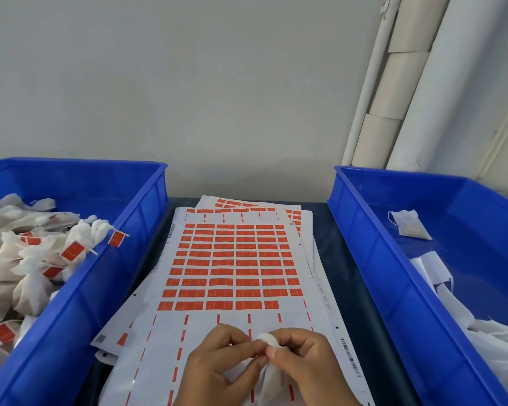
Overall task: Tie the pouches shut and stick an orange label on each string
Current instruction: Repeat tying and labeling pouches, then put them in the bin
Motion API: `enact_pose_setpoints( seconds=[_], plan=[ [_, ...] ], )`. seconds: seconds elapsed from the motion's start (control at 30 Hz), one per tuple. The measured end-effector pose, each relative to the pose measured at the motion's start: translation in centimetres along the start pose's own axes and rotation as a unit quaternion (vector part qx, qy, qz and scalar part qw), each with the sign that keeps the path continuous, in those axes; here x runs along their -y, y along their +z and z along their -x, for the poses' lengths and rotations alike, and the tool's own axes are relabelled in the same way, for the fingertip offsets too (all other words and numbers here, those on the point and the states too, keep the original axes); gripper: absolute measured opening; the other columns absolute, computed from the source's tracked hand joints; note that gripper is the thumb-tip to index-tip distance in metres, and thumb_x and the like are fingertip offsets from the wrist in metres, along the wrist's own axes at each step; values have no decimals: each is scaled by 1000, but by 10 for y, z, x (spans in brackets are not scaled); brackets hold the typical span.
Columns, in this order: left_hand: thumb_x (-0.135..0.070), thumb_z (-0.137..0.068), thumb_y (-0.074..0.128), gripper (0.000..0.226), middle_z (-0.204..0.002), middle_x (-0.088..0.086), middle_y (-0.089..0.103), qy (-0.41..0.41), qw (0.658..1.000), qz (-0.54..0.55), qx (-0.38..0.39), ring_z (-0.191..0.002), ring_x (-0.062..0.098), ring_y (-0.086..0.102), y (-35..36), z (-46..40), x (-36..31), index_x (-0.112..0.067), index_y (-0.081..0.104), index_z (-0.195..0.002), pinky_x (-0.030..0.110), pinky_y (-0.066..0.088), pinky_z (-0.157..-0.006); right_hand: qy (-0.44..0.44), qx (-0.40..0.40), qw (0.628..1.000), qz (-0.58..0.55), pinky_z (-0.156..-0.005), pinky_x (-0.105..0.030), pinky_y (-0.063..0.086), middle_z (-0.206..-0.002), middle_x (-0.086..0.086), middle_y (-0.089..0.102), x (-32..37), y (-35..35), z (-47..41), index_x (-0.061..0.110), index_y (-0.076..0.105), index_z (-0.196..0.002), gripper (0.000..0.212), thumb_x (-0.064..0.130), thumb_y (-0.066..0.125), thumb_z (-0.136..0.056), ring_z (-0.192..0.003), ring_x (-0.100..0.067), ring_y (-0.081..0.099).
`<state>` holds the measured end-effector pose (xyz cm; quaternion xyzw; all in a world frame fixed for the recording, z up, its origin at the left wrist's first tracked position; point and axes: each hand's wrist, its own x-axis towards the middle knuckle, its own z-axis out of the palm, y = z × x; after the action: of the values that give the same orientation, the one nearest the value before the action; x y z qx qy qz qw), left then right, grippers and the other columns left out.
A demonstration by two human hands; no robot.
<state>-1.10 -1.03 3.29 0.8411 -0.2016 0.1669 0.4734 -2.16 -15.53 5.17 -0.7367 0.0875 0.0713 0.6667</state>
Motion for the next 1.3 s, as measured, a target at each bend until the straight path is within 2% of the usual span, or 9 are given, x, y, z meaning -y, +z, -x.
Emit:
enact_pose_setpoints(
  seconds=[0.13,0.2,0.33,0.47,0.6,0.8,0.93,1.17,1.3],
  plan=[
    [-15,-60,84,34,-61,-28,55,-43,999,-11,-7,-74,8,58,1,-2,-1,-38,72,-83,4,44,-68,7,13,1000,3,-72,-15,51,-83,8,74,-1,0,-2,19,75,-80,9,14,70,-85,-91,-13,67],
    [-21,-56,83,48,-59,-32,54,-28,999,-7,-20,-85,-3,55,1,-1,2,-49,63,-90,3,43,-68,7,15,1000,-2,-71,-16,50,-80,7,74,-1,0,-2,20,76,-76,12,14,70,-85,-89,-12,67],
    [-18,-51,86,20,-59,-35,50,19,999,-35,-26,-83,-11,53,0,-2,6,-26,76,-67,-2,41,-61,7,28,999,-13,-68,-11,47,-80,9,74,0,0,-1,23,76,-68,20,13,69,-85,-86,-9,67],
    [-22,-49,76,18,-63,-13,61,90,992,-86,-18,-78,0,52,0,-3,5,-18,76,-66,-5,39,-58,9,36,999,-33,-80,-20,52,-88,5,75,0,-1,-1,19,78,-80,12,14,68,-85,-93,-12,68],
    [-9,-45,89,32,-69,-28,51,38,999,-37,-6,-81,-18,50,2,-1,8,-20,76,-72,-5,38,-55,-7,36,999,-11,-91,-28,53,-92,8,75,-2,-1,-1,19,78,-89,11,21,67,-86,-98,-14,66],
    [-8,-58,84,19,-67,-22,55,-32,999,2,-28,-82,-7,55,2,-1,5,-20,76,-70,4,44,-58,-18,50,998,-14,-85,-23,52,-93,8,75,-2,-3,-2,20,78,-88,10,19,68,-85,-97,-10,66],
    [-8,-64,83,40,-69,-21,55,-63,998,1,-12,-83,-5,53,5,0,3,-39,57,-59,6,44,-62,-28,56,998,-14,-79,-18,51,-93,6,75,-4,-3,-1,20,79,-87,10,21,68,-85,-96,-8,67],
    [-13,-67,78,40,-67,-12,56,-101,995,-6,15,-86,-7,49,7,1,4,-35,47,-56,8,43,-69,-79,42,995,34,-76,-20,54,-87,5,74,-7,2,2,27,78,-79,12,19,69,-85,-89,-11,67],
    [-16,-65,76,34,-90,-33,54,-92,996,6,13,-91,-5,49,3,1,1,-34,49,-55,8,43,-72,-110,11,992,68,-80,-18,53,-92,15,73,-10,3,2,31,75,-81,12,20,72,-83,-94,-6,66]
  ],
)
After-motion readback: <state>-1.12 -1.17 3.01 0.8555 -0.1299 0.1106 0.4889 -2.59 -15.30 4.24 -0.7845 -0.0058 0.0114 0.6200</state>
